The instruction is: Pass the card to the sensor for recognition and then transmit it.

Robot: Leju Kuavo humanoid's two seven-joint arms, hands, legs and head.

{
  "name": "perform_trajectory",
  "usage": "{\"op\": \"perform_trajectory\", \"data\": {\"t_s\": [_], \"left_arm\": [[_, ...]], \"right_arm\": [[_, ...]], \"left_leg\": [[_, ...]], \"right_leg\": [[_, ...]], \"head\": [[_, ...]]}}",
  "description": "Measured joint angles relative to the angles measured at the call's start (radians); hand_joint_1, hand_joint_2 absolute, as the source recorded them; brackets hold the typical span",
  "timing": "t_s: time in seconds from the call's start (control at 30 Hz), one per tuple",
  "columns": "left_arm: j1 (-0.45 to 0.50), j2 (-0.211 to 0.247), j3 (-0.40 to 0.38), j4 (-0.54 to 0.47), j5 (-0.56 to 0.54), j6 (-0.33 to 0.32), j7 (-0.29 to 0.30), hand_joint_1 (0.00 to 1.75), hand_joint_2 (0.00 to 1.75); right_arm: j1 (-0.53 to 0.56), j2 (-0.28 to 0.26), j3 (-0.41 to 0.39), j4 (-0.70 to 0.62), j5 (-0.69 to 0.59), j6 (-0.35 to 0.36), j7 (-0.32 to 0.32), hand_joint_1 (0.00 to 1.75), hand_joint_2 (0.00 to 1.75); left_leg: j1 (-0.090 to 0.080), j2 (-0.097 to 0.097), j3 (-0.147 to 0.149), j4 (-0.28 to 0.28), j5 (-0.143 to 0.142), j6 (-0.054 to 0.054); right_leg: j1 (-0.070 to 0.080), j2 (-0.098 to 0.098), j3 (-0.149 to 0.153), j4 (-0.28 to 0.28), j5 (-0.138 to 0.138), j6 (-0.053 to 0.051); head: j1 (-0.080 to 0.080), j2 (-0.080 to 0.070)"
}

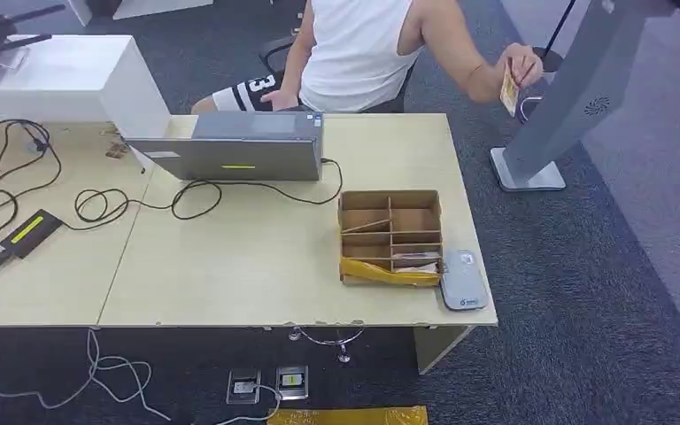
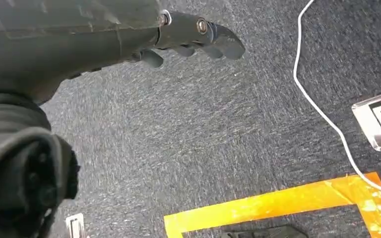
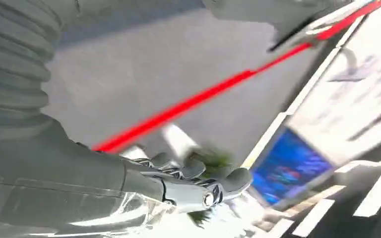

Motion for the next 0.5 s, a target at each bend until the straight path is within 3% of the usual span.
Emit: {"op": "perform_trajectory", "data": {"t_s": [0.33,0.5], "left_arm": [[-0.001,0.011,-0.013,0.000,-0.001,-0.003,-0.014,0.00,0.00],[-0.004,0.020,-0.017,0.000,0.008,-0.021,-0.011,0.00,0.00]], "right_arm": [[-0.048,0.153,0.285,-0.043,0.183,-0.029,-0.063,0.00,1.75],[-0.049,0.242,0.404,-0.048,0.282,-0.047,-0.046,0.00,1.75]], "left_leg": [[0.000,-0.001,0.000,0.000,0.001,0.000],[0.001,-0.001,0.000,0.000,0.001,0.000]], "right_leg": [[0.000,0.000,0.000,0.000,0.000,0.000],[0.001,0.000,0.000,0.000,0.000,0.000]], "head": [[0.000,0.000],[0.000,0.000]]}}
